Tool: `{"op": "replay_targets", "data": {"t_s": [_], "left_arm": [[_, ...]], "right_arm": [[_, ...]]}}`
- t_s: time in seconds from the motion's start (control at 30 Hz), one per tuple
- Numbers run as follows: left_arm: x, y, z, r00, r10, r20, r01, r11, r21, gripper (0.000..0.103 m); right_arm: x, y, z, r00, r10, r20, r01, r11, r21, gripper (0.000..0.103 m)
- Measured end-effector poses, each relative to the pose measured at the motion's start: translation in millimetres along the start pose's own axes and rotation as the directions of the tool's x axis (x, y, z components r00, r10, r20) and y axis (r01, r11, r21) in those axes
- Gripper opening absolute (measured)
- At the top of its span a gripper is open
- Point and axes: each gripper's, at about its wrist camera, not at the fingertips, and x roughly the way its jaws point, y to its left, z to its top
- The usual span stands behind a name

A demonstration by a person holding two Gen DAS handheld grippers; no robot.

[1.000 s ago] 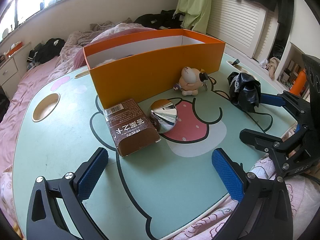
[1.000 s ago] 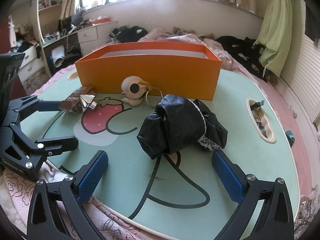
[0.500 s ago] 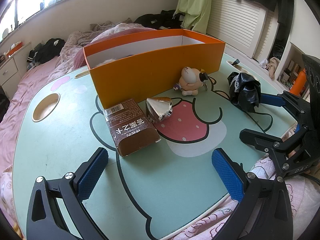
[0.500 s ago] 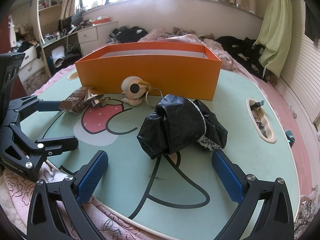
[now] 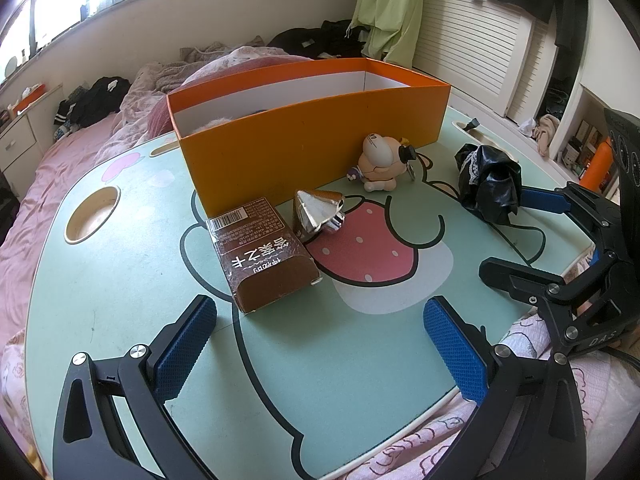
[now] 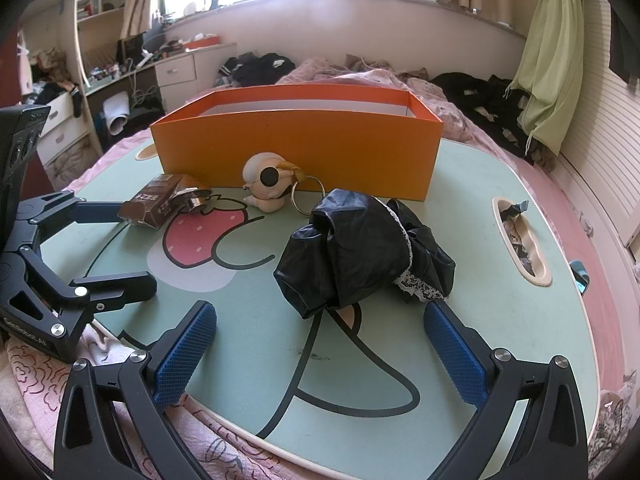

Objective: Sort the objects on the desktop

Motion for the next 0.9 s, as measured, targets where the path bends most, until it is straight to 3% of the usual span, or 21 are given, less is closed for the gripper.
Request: {"op": "replay_targets", "data": {"t_s": [0.57,0.73,0.9], "left_arm": [[-6,10,-4,1.0,0.012,0.002,-0.012,1.0,-0.023,0.103],[-18,21,-3,0.999,0.005,0.046,-0.002,0.999,-0.053,0.102],[-40,16,25,0.996,-0.02,0.091,0.021,1.0,-0.006,0.087]], "right_arm": [[0,0,-1,1.0,0.0,0.001,0.0,1.0,0.001,0.103],[1,0,-1,1.0,0.0,0.001,0.0,1.0,0.0,0.103],[1,0,-1,1.0,0.0,0.002,0.0,1.0,0.0,0.103]]}}
